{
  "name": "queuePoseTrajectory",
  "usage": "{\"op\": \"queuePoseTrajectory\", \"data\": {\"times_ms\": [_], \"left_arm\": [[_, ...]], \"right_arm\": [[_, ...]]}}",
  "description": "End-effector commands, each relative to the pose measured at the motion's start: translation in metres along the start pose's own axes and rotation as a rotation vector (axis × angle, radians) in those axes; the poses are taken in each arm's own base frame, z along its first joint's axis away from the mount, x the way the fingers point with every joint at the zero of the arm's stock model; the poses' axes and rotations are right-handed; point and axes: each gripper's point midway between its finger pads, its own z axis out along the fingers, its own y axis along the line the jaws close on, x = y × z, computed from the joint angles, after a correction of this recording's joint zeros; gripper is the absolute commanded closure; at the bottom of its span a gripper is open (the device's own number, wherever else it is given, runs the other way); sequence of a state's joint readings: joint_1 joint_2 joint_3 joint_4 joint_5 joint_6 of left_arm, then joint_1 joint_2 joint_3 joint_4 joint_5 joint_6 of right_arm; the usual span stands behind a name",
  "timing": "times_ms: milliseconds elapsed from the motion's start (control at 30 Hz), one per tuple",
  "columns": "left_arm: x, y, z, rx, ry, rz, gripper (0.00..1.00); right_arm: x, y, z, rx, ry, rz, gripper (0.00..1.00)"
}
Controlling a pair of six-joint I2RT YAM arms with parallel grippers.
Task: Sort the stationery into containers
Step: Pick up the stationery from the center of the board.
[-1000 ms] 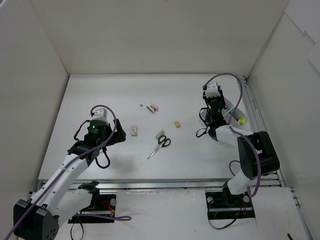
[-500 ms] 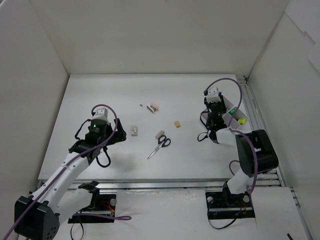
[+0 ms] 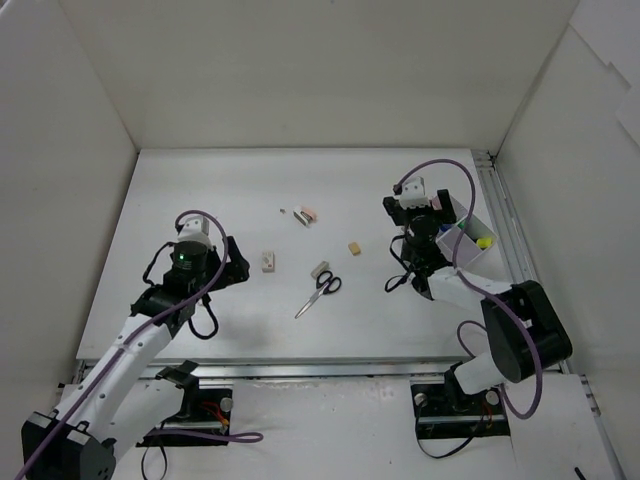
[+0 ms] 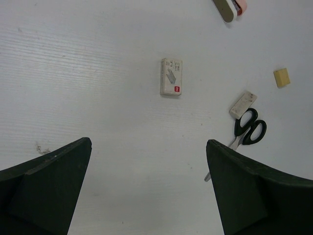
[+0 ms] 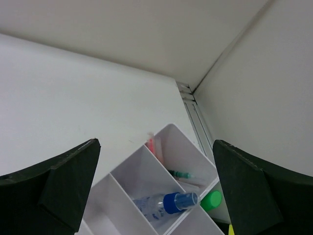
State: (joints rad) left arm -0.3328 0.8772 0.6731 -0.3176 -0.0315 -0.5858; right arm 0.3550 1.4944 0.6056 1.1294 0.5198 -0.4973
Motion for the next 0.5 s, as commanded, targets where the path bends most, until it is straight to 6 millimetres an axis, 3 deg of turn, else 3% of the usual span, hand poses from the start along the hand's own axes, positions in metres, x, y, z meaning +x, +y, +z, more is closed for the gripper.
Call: {"op": "queuePoseTrajectory", "data": {"times_ms": [0, 33, 67, 100, 133, 167, 200, 233, 267, 367, 467], "left_arm": [[-0.017, -0.005, -0.010, 0.014, -0.057, -0.004, 0.01], [-0.016, -0.005, -0.011, 0.016, -0.056, -0.001, 0.00], [-0.016, -0.005, -0.013, 0.018, -0.059, -0.001, 0.01], [-0.015, -0.004, -0.014, 0.013, -0.054, 0.001, 0.01], [-0.017, -0.005, -0.016, 0.017, -0.057, 0.002, 0.01], [-0.016, -0.004, -0.017, 0.015, -0.055, 0.004, 0.01], [-0.018, -0.005, -0.019, 0.014, -0.055, 0.005, 0.01], [-0.019, -0.005, -0.019, 0.016, -0.056, 0.007, 0.00], [-0.019, -0.006, -0.020, 0.021, -0.058, 0.006, 0.01], [-0.020, -0.010, -0.023, 0.046, -0.058, 0.016, 0.01], [-0.020, -0.012, -0.024, 0.054, -0.053, 0.021, 0.01]], "right_arm": [[-0.065, -0.023, -0.013, 0.071, -0.126, 0.131, 0.02], [-0.056, -0.011, -0.017, 0.028, -0.063, 0.152, 0.02], [-0.060, 0.002, -0.021, -0.025, -0.041, 0.173, 0.02], [-0.077, 0.005, -0.022, -0.075, -0.036, 0.204, 0.02], [-0.052, 0.041, -0.034, -0.260, 0.106, 0.193, 0.02], [-0.056, 0.055, -0.040, -0.350, 0.152, 0.214, 0.02], [-0.075, 0.062, -0.037, -0.402, 0.180, 0.252, 0.02], [-0.058, 0.082, -0.054, -0.499, 0.313, 0.292, 0.02], [-0.072, 0.091, -0.055, -0.555, 0.322, 0.302, 0.02], [-0.051, 0.129, -0.073, -0.695, 0.464, 0.306, 0.02], [-0.027, 0.156, -0.075, -0.715, 0.547, 0.289, 0.02]]}}
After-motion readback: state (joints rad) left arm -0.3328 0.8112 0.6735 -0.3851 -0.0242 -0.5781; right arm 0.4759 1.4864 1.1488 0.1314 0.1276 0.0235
